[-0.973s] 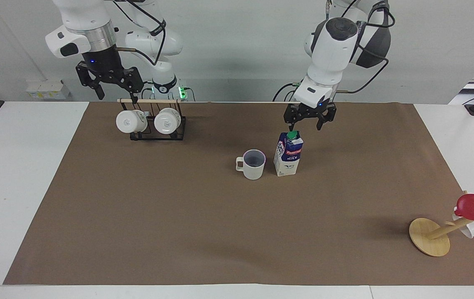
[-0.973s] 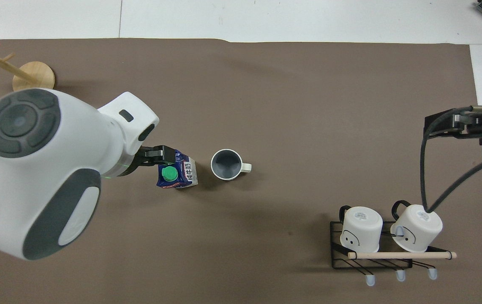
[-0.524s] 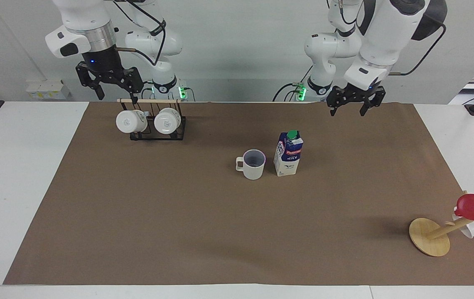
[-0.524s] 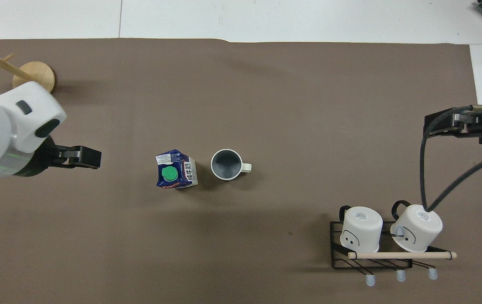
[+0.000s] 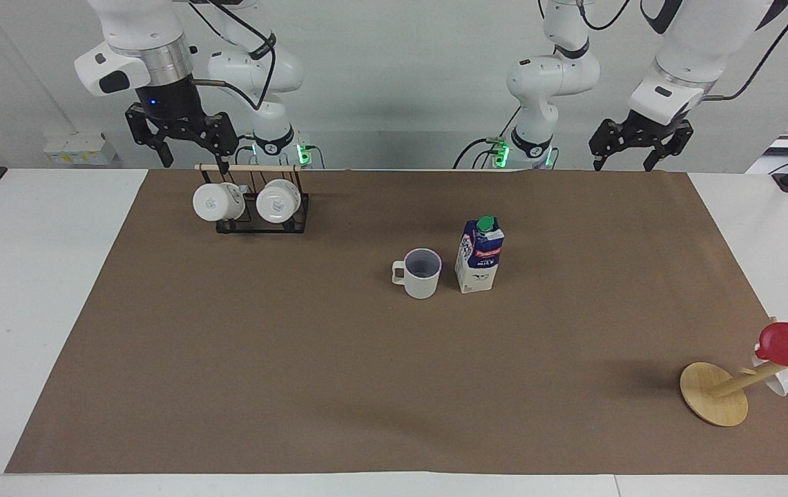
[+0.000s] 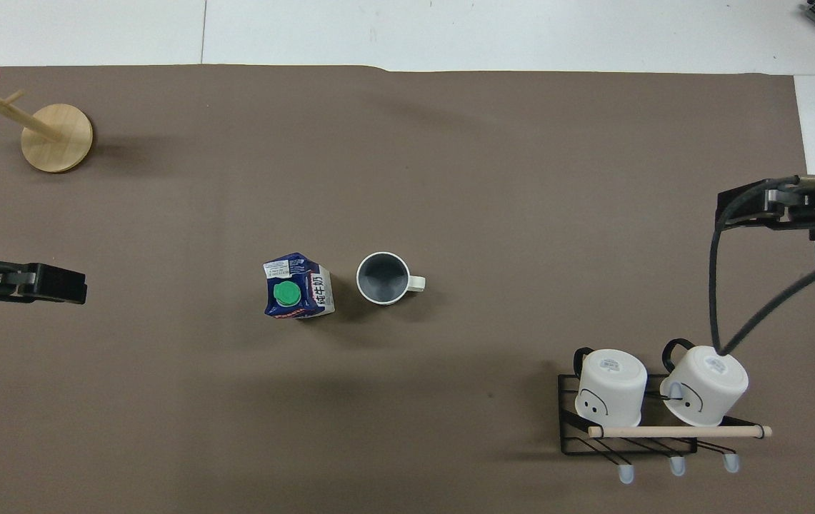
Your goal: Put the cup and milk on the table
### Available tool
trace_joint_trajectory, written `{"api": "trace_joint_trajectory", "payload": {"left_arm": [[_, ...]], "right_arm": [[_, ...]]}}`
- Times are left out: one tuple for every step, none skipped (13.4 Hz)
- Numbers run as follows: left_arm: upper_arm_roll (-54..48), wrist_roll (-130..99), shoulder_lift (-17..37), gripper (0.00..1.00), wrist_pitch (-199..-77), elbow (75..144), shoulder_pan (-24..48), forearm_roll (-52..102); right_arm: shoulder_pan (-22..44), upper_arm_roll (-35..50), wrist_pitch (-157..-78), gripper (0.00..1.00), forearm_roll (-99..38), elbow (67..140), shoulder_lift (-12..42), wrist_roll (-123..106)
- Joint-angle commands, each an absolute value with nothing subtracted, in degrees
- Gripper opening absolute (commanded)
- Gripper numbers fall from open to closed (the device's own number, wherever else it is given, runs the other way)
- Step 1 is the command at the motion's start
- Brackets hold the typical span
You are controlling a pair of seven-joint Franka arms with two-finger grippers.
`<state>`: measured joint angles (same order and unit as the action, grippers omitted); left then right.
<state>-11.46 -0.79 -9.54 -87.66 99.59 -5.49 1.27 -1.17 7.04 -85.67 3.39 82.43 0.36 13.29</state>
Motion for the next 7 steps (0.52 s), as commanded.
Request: {"api": "trace_joint_trajectory", "payload": {"left_arm": [[-11.6,0.18,-9.84,1.0,-86.39,98.79,-6.07,2.11],[-11.95,0.26,-9.76,1.0,-86.66,98.79,-5.89,2.11],[-12.21,0.26,-9.76,1.0,-87.01,98.18,-5.71,2.11],[-12.13,-0.26,-9.67,1.0,-87.01,97.83,-5.54,2.11],[-12.22,-0.26,-9.67,1.0,-87.1,97.82,-5.62,2.11],[-12.13,-0.35,-9.58,1.0,-87.1,97.82,-5.8,2.11],[-12.13,-0.53,-9.67,1.0,-87.1,97.82,-5.89,2.11]], "right_arm": [[-1.93,7.47,-86.66,1.0,2.11,83.14,0.0,11.95],[-1.93,7.47,-86.66,1.0,2.11,83.23,0.0,11.95],[-1.93,7.47,-86.57,1.0,2.11,83.23,-0.09,11.95],[-1.93,7.47,-86.57,1.0,2.11,83.67,-0.26,11.95],[-1.85,7.56,-86.57,1.0,2.11,84.11,-0.7,11.87],[-1.85,7.47,-86.57,1.0,2.11,84.46,-0.79,11.87],[-1.93,7.47,-86.66,1.0,2.11,84.46,-0.79,11.78]]}}
